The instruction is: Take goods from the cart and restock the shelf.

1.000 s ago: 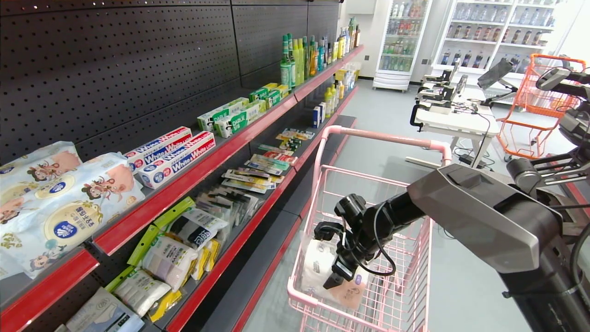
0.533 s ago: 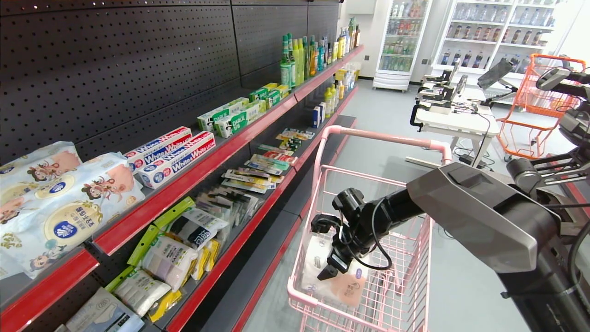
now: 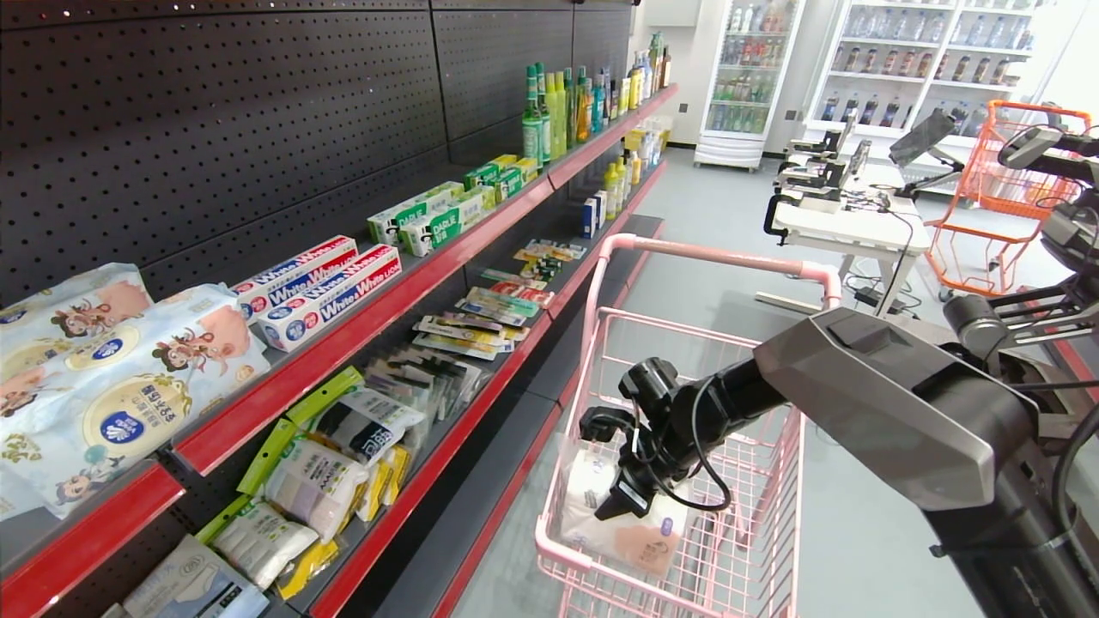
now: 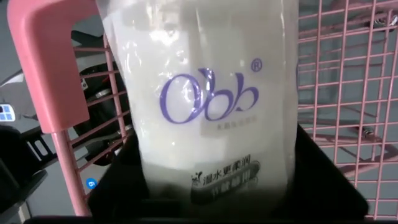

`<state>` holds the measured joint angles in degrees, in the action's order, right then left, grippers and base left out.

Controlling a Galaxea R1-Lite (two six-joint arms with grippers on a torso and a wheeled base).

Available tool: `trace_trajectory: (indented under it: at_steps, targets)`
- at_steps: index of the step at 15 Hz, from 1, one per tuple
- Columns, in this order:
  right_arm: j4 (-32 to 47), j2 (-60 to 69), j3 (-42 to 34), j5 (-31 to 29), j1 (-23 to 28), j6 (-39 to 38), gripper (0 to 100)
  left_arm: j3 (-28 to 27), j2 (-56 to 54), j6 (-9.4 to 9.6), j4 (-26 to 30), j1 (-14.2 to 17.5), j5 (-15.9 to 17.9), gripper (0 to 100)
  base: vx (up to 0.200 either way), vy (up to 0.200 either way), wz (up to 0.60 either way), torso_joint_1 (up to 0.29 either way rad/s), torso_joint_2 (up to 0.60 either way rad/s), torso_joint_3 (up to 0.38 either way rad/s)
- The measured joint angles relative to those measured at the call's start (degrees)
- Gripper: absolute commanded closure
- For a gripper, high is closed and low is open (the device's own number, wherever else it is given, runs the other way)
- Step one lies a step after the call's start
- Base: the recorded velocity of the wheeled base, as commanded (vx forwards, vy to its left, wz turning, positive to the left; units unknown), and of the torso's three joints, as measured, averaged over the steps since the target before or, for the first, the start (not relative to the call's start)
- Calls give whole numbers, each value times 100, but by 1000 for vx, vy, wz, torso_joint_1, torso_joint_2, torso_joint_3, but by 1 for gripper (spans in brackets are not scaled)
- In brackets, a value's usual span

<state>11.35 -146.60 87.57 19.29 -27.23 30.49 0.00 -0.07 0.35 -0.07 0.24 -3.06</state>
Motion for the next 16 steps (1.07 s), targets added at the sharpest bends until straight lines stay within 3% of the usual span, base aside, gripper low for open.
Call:
trace_trajectory:
  at_steps: [6, 8, 12, 16]
  targets:
    - [50, 254, -132, -134, 158, -507, 100, 0, 0, -2, 0, -2, 0, 0, 0, 0, 0, 0, 0, 0]
    - [30, 611, -247, -416, 318, -761, 100, 0, 0, 0, 0, 0, 2, 0, 0, 0, 0, 0, 0, 0]
    - [30, 1634, -772, -1092, 583, -1968, 100, 0, 0, -2, 0, 0, 2, 0, 0, 0, 0, 0, 0, 0]
    - [35, 2816, -1425, -1477, 747, -2215, 100, 0, 0, 0, 0, 0, 0, 0, 0, 0, 0, 0, 0, 0]
